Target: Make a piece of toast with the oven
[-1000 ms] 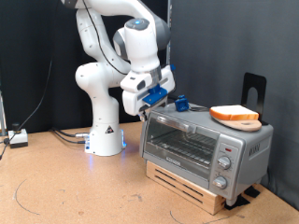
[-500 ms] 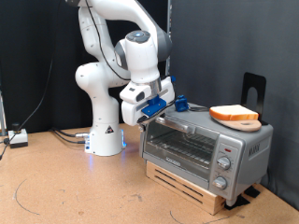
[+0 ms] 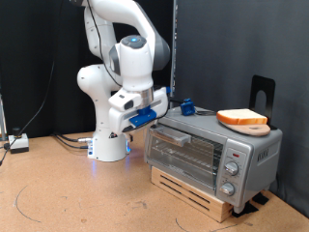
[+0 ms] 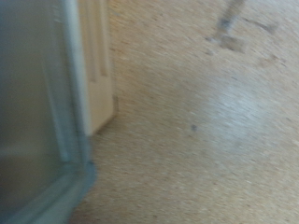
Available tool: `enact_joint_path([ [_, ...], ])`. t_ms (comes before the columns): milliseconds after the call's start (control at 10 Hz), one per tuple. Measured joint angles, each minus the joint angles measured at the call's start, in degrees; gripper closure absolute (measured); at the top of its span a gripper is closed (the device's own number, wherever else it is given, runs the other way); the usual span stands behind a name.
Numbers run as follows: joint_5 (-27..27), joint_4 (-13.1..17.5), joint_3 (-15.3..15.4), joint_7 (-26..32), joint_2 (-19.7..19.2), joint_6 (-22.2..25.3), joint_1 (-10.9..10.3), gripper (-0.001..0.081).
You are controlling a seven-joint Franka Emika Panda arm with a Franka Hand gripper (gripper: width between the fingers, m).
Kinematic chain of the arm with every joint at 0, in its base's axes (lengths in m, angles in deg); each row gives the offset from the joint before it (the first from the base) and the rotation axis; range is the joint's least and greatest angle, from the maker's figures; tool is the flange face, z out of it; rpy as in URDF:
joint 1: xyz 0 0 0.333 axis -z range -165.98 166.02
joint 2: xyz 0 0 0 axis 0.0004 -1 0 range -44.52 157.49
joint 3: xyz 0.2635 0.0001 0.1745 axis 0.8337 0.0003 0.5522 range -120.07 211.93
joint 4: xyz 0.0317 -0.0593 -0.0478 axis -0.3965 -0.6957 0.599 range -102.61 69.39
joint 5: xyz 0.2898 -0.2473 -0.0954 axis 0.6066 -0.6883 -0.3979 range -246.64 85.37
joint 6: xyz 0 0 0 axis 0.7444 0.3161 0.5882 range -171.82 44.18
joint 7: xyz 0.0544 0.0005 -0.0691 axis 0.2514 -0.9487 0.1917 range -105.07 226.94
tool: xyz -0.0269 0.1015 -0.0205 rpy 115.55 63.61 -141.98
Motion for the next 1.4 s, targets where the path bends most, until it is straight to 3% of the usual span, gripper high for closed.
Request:
enact_joint_path([
  [400,-1.66,1.26,-2.91,1.49,-6.70,-7.43,3.98,-0.0003],
  [600,1.13,3.70,-4.18,4.81,-9.60,-6.43,4.05,-0.0003],
  [800,9.97,7.04,-4.72,12.71,-9.76,-0.81,2.87,-0.0003],
  [1000,16.58,10.30,-4.87,20.09,-8.06,7.66,1.79,-0.0003],
  [1200,17.16,12.41,-4.04,21.11,-5.99,15.17,0.83,-0.0003],
  [1400,16.31,12.66,-1.12,18.53,-4.08,18.68,-0.03,-0.0003],
])
